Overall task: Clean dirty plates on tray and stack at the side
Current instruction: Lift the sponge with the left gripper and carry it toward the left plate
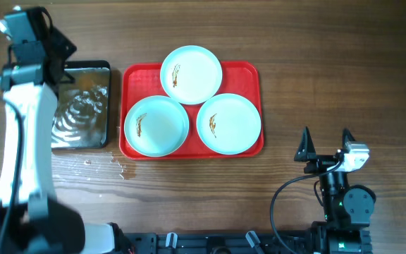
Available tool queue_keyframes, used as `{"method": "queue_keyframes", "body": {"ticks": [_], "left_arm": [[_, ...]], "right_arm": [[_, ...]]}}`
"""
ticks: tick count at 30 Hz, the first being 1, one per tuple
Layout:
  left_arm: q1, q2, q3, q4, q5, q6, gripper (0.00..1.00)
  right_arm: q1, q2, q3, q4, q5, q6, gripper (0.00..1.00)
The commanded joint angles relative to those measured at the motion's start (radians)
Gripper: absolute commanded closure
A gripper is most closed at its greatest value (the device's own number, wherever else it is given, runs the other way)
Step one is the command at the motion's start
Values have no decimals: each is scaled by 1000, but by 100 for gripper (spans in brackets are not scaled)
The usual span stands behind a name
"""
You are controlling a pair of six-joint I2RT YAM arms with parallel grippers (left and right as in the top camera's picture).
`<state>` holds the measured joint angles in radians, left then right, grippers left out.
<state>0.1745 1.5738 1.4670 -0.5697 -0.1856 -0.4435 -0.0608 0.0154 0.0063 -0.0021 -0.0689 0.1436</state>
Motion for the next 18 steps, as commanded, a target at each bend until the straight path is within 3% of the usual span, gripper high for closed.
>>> {"method": "queue_keyframes", "body": {"ticks": [1,3,4,6,9,12,16,18], "left_arm": [[-7,44,-47,-27,-27,24,96],[3,182,-127,-21,-136,25,96],[16,291,-137,-77,-301,25,96],[17,278,-127,-90,-393,25,96],[10,135,-69,-84,-323,18,96],[7,9,-68,-47,-164,18,96],[13,153,-189,-41,-121,19,96],[13,246,-190,-95,-140,123,96]], "right_arm": [[2,-4,-1,3,14,-12,0],[2,-4,-1,3,14,-12,0],[2,-4,-1,3,14,-12,0],[2,-4,-1,3,14,-12,0],[2,-4,-1,3,14,-12,0],[2,-4,-1,3,14,-12,0],[2,-4,-1,3,14,-12,0],[2,-4,-1,3,14,-12,0]]}}
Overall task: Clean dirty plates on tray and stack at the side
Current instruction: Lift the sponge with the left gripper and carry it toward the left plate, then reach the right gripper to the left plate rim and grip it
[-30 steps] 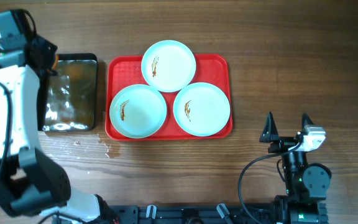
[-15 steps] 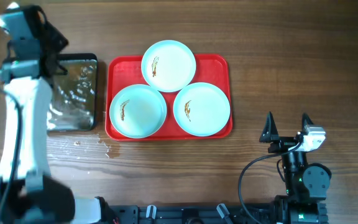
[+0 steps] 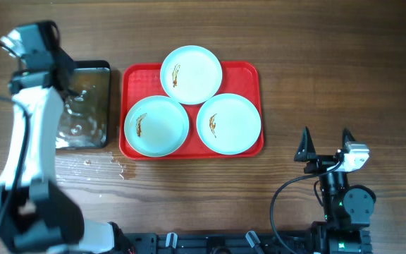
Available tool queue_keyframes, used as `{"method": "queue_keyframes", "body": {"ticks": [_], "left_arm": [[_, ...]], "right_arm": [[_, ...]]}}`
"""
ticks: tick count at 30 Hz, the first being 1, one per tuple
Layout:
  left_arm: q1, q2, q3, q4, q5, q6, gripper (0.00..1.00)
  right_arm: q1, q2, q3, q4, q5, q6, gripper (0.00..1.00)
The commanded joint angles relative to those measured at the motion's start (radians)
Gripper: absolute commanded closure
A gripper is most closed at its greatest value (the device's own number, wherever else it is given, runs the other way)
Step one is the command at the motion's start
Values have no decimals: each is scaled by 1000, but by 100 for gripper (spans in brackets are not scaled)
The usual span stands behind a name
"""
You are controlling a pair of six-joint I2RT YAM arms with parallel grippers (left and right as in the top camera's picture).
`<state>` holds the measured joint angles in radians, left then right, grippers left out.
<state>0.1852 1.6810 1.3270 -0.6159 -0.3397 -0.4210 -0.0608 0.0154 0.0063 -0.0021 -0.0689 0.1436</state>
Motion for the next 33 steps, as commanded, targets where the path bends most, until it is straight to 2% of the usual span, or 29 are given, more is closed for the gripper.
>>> {"method": "queue_keyframes", "body": {"ticks": [1,3,5,7,9,10,11,13,14,16,22,28,29,30,31,33], "left_arm": [[2,126,-31,-66,-4,100,96],[0,36,51,-102,8,93,96],[-1,-108,147,-102,89,92,96],[-1,-245,181,-74,180,92,96],[-1,-345,180,-80,201,92,96],[-3,-400,180,-132,201,73,96],[-5,-418,180,-222,216,4,96],[-5,-399,174,-370,382,-63,96],[-14,-363,152,-441,548,-62,96],[-60,-304,88,-467,671,-62,96],[-305,-83,-109,-363,673,-55,96],[-425,21,-117,-311,443,-57,96],[-426,22,-117,-312,423,-58,62],[-426,22,-117,-312,424,-58,16],[-423,22,-116,-312,424,-58,4],[-423,13,-113,-316,425,-58,4]], "right_arm": [[2,-4,-1,3,14,-12,0],[2,-4,-1,3,14,-12,0],[2,-4,-1,3,14,-12,0],[2,-4,-1,3,14,-12,0],[2,-4,-1,3,14,-12,0],[2,-4,-1,3,14,-12,0],[2,-4,-1,3,14,-12,0],[2,-4,-1,3,14,-12,0],[2,-4,-1,3,14,-12,0],[2,-4,-1,3,14,-12,0],[2,-4,-1,3,14,-12,0],[2,-4,-1,3,14,-12,0],[2,-4,-1,3,14,-12,0],[2,-4,-1,3,14,-12,0],[2,-4,-1,3,14,-12,0],[2,-4,-1,3,14,-12,0]]}}
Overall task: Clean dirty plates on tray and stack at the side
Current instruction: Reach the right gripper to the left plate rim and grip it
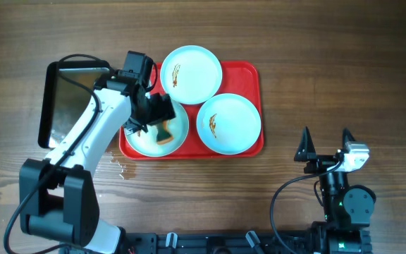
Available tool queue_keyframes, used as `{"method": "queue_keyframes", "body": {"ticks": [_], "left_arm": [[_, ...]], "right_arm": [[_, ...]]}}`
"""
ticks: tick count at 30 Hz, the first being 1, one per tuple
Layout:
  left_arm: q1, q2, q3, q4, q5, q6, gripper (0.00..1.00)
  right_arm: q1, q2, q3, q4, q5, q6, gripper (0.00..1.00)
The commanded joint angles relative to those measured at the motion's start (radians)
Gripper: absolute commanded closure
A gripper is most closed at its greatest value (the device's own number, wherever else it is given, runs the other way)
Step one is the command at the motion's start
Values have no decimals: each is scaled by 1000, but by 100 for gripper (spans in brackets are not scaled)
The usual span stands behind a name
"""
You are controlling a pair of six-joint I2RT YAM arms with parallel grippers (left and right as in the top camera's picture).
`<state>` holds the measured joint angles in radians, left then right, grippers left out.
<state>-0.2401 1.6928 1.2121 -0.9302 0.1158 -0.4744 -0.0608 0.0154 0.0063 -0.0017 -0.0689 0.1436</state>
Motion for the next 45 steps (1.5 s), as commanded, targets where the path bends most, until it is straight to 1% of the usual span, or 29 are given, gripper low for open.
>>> {"method": "queue_keyframes", "body": {"ticks": [1,4,5,6,7,9,10,14,16,19,21,22,23,24,25,27,28,29,30,31,32,33,34,36,37,38,41,43,45], "left_arm": [[3,-10,12,-8,-31,-4,7],[2,-53,45,-20,-27,-2,35],[2,-64,45,-27,-15,-3,55],[0,-63,44,-54,-1,-5,66],[-4,-56,40,-69,-2,-5,65],[-11,-53,6,-69,-2,-5,53],[-11,-53,1,-72,-2,-5,52],[20,-96,21,-101,18,-5,53],[48,-161,29,-145,8,-4,50],[59,-195,29,-205,-119,-5,58],[60,-191,24,-222,-167,-5,51],[60,-191,20,-219,-166,-5,41],[60,-191,19,-210,-161,-5,14],[60,-191,18,-201,-154,-6,0],[60,-191,18,-196,-150,-6,0],[60,-191,18,-197,-151,-5,0],[60,-191,18,-197,-151,-6,0],[60,-191,18,-203,-151,-6,0],[60,-191,18,-211,-151,-6,0],[60,-191,18,-216,-151,-5,0],[60,-191,18,-215,-151,-6,0],[60,-191,18,-215,-151,-6,0],[60,-191,18,-215,-150,-6,0],[60,-191,12,-214,-126,-6,0],[60,-190,7,-211,-113,-6,0],[60,-189,0,-208,-114,-5,0],[60,-189,-2,-203,-113,-6,0],[60,-189,-2,-190,-113,-6,0],[60,-189,-2,-188,-108,-6,0]], "right_arm": [[2,-4,-1,3,14,-12,0],[2,-4,-1,3,14,-12,0],[2,-4,-1,3,14,-12,0],[2,-4,-1,3,14,-12,0],[2,-4,-1,3,14,-12,0],[2,-4,-1,3,14,-12,0],[2,-4,-1,3,14,-12,0],[2,-4,-1,3,14,-12,0],[2,-4,-1,3,14,-12,0],[2,-4,-1,20,15,-2,0],[2,-4,-1,58,-138,239,0],[2,-4,-1,64,-241,444,0],[2,-4,-1,66,-364,739,0],[2,-4,-1,39,-508,1085,0],[2,0,-1,35,-603,1374,0],[2,2,-1,49,-613,1793,0],[2,2,-1,119,-616,1835,0],[2,2,-1,319,-604,1835,0],[2,2,-1,450,-586,1835,0],[2,3,8,540,-559,1839,0],[2,5,50,552,-546,1867,0],[2,12,81,548,-541,1854,0],[2,41,150,540,-546,1777,0],[2,161,348,450,-637,1455,0],[2,287,524,276,-736,1151,0],[2,479,760,-52,-826,761,0],[2,866,1224,-747,-838,212,0],[21,1104,1474,-1097,-774,-3,0],[85,1263,1624,-1318,-696,-121,0]]}}
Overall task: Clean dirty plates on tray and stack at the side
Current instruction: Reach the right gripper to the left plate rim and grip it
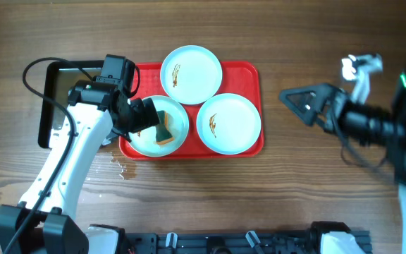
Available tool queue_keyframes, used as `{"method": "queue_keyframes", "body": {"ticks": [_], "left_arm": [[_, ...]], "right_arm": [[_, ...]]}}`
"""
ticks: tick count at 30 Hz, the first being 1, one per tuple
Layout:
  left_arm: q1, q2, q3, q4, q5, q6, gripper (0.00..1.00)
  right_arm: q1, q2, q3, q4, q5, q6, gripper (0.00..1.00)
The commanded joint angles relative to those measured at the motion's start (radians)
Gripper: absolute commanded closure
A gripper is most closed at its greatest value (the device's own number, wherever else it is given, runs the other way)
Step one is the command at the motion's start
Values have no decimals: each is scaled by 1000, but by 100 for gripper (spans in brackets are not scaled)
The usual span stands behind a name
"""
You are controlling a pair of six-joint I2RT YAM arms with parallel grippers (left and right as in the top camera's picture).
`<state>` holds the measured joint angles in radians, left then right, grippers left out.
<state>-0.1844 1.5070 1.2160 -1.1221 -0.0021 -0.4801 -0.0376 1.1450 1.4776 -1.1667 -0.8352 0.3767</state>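
A red tray (254, 72) holds three white plates. The back plate (191, 74) and the right plate (229, 123) each carry a brown smear. My left gripper (155, 121) is shut on a green and yellow sponge (165, 131) that rests on the front-left plate (177, 127); the arm hides that plate's left half. My right gripper (294, 104) hangs open to the right of the tray, fingers pointing left, holding nothing.
A black water basin (53, 106) stands left of the tray, partly under my left arm. Small water drops (116, 164) lie on the wood in front of the tray's left corner. The right arm's body fills the right edge.
My right arm has left its rest pose at the front right and now reaches toward the tray's right side. My left gripper and the sponge have shifted slightly on the front-left plate.
My left gripper was at the basin's far left corner, then over the rippling water. Then it held the sponge on the front-left plate, where it still is. The right arm stayed parked at the front right until now, when it is raised beside the tray.
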Motion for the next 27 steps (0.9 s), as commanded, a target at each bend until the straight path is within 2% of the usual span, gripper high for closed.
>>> {"method": "queue_keyframes", "body": {"ticks": [1,2,3,4,5,6,8,9,11,14,15,16,17,19,20,22,24,27], "left_arm": [[4,-2,-6,7,12,0,0],[4,-2,-6,11,12,0,0],[4,-1,-6,16,13,0,0],[4,-1,-6,19,13,-10,0],[4,0,-6,18,13,-38,0],[4,1,-6,18,13,-56,0],[4,3,-6,23,12,-57,0],[5,8,-6,22,11,-72,0],[5,17,-6,22,7,-111,0],[5,23,-6,18,-58,-192,3],[5,25,-6,18,-64,-195,12],[8,28,-6,14,-64,-195,15],[11,31,-6,5,-68,-194,25],[14,31,-6,-16,-102,-195,36],[14,31,-6,-27,-132,-195,40],[15,31,-6,-33,-138,-195,42],[15,31,-6,-36,-138,-194,37],[15,31,-6,-42,-138,-195,36]], "right_arm": [[129,189,183,-201,135,-379,0],[190,214,183,-197,225,-368,0],[262,246,183,-168,400,-293,0],[337,293,183,-137,667,-154,0],[386,342,183,-112,850,-34,0],[407,378,183,-102,893,51,0],[438,491,183,-74,802,270,0],[460,555,182,-5,721,196,0],[507,640,182,106,599,-48,0],[561,778,182,214,601,-72,0],[567,815,182,218,579,-51,0],[571,838,182,221,549,-66,0],[576,878,182,246,491,-115,11],[584,894,182,283,483,-123,30],[591,893,182,315,483,-123,50],[608,894,179,364,476,-123,50],[640,895,134,452,482,-106,50],[671,896,85,504,589,-30,54]]}}
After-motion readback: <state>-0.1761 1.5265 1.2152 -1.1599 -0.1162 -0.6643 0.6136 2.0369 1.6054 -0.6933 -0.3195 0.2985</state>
